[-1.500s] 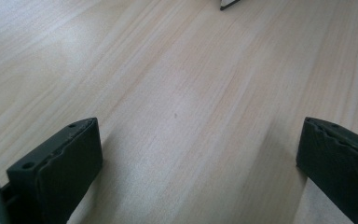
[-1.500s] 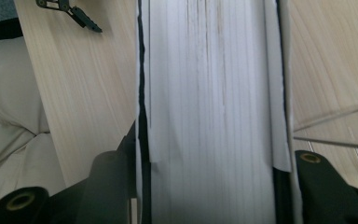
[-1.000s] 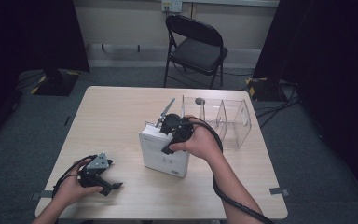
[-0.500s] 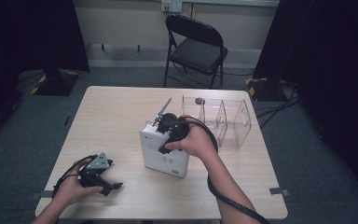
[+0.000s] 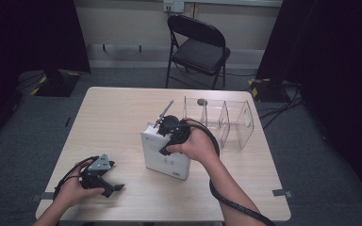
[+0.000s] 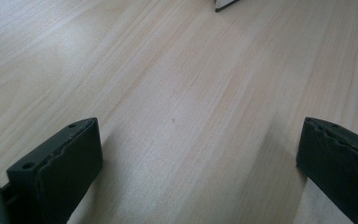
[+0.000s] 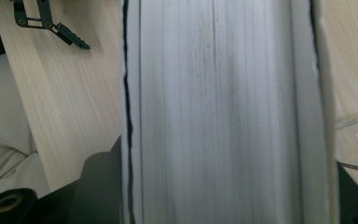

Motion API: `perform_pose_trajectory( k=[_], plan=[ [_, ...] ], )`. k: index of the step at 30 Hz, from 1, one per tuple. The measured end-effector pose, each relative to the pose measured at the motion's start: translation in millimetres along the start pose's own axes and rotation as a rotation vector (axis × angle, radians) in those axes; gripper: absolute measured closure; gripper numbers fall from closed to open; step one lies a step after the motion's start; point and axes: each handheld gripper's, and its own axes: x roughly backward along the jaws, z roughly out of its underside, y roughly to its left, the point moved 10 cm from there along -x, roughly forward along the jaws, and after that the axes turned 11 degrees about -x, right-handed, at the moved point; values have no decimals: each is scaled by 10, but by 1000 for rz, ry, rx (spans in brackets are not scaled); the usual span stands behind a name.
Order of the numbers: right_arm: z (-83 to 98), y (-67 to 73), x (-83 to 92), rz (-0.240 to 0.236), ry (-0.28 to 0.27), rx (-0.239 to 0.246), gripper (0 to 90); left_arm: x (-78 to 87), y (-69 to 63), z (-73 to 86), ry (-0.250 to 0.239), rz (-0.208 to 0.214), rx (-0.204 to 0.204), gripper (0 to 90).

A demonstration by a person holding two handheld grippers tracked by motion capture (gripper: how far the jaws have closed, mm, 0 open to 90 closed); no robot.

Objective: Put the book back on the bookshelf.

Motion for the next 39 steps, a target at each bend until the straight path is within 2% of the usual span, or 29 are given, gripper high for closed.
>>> perform_pose_trajectory(
  k=[3,10,15,19,22,37,39],
  plan=[
    [-9,4,28,-2,-14,-25,499,0,0,0,0,0,0,0],
    [-4,7,53,13,-18,-41,515,0,0,-1,0,1,0,0],
    [24,-18,91,0,-18,-68,519,1,4,1,3,-4,-1,0],
    [39,-43,160,-17,-52,-105,520,-1,4,-2,2,-4,-1,0],
    [45,-66,205,-16,-61,-109,521,-1,3,-2,2,-4,-1,0],
    [217,-202,370,9,-36,-144,521,-1,4,-2,2,-4,-1,0],
    [245,-212,387,6,-36,-160,522,-1,4,-2,2,-4,-1,0]
  ],
)
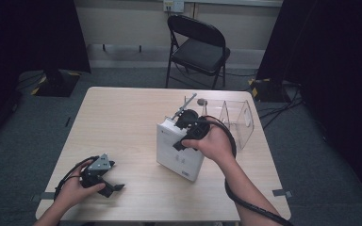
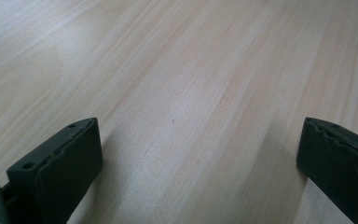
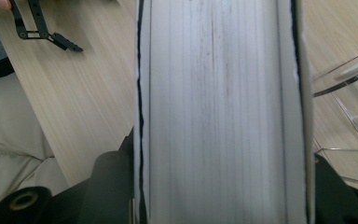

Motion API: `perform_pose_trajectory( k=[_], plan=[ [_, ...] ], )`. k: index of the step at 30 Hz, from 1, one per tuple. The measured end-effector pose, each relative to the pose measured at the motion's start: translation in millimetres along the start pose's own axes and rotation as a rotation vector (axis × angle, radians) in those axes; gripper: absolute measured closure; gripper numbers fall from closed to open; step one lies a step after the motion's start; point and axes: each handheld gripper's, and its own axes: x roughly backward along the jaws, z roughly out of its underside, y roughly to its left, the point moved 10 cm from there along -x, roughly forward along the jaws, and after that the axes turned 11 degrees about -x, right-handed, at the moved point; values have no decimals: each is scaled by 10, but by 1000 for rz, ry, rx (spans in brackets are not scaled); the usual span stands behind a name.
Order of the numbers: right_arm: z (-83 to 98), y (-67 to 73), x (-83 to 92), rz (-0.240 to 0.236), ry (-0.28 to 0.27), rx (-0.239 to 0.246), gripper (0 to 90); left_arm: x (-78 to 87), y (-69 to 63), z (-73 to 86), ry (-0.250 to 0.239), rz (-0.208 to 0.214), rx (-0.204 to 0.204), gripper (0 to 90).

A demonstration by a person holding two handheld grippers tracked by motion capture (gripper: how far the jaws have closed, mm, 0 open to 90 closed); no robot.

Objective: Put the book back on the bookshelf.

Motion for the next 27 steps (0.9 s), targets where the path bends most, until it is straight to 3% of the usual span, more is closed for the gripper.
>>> perform_pose_trajectory(
  k=[27],
  plan=[
    [276,-232,227,18,16,-67,522,0,0,0,0,0,0,0]
  ],
)
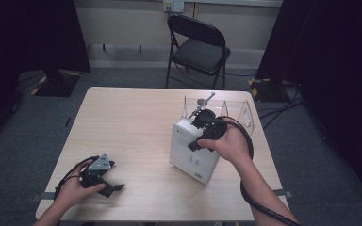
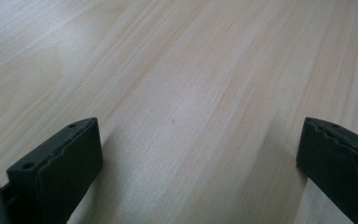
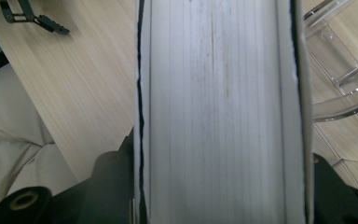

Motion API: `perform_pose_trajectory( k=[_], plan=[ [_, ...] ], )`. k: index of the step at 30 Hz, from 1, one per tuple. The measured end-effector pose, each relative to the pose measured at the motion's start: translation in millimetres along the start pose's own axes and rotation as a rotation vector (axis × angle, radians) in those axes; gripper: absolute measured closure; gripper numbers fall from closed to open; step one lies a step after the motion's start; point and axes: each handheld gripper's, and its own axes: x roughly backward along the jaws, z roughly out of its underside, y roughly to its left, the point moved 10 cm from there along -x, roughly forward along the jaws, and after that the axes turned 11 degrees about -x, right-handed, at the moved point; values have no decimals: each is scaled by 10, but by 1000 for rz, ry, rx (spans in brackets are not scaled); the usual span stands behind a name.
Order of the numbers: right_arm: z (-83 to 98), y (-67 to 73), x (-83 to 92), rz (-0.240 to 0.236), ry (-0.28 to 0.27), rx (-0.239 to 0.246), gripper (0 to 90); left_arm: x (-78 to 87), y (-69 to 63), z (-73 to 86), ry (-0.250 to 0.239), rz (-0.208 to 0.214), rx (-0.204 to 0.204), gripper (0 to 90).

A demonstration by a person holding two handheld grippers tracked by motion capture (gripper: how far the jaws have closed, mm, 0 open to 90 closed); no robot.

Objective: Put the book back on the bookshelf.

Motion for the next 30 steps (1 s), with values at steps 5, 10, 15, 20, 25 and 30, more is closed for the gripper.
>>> perform_pose_trajectory(
  k=[5,10,15,20,25,30],
  plan=[
    [34,-35,35,4,-4,-7,522,0,0,0,0,0,0,0],
    [78,-66,60,-1,-4,-16,522,0,0,0,0,0,0,0],
    [136,-108,80,2,-5,-31,522,0,0,0,0,0,0,0],
    [185,-151,120,5,-10,-40,522,0,0,0,0,0,0,0],
    [230,-191,177,7,-13,-56,523,0,0,0,0,0,0,0],
    [276,-235,221,15,-8,-64,522,0,0,0,0,0,0,0]
  ],
)
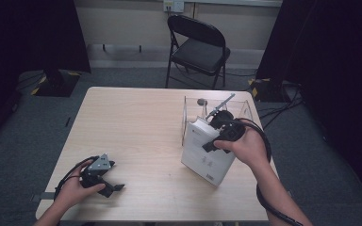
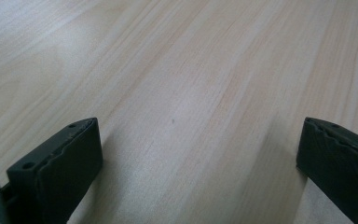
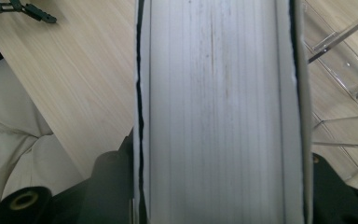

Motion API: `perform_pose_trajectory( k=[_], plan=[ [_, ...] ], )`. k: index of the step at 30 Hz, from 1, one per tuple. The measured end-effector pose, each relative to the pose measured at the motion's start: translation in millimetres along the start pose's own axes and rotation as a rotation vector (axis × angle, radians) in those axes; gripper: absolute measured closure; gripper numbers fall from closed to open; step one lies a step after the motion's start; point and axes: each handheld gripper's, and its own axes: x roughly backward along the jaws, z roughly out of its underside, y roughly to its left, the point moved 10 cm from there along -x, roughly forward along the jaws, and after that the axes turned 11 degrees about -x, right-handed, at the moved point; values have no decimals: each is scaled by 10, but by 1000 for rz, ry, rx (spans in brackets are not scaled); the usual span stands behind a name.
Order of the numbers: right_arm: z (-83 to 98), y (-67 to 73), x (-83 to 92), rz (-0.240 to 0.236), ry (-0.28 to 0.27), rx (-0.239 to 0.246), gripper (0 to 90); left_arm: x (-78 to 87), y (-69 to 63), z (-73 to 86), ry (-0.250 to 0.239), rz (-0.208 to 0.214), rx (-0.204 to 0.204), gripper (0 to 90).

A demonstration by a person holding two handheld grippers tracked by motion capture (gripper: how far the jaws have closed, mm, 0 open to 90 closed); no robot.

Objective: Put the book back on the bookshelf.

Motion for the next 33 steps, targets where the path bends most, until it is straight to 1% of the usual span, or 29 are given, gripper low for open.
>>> perform_pose_trajectory(
  k=[12,16,20,23,26,27,29,30,33],
  plan=[
    [127,-106,110,16,15,-20,523,0,0,0,0,0,0,0],
    [154,-132,140,11,8,-30,523,0,0,0,0,0,0,0],
    [183,-179,164,23,6,-37,523,0,0,0,0,0,0,0],
    [219,-210,186,21,7,-47,523,0,0,0,0,0,0,0],
    [252,-242,204,30,11,-58,523,0,0,0,0,0,0,0],
    [259,-261,209,40,6,-53,523,0,0,0,0,0,0,0],
    [286,-278,226,36,9,-63,523,0,0,0,0,0,0,0],
    [294,-291,233,46,9,-65,523,0,0,0,0,0,0,0],
    [323,-323,252,51,6,-75,523,0,0,0,0,0,0,0]
  ],
)
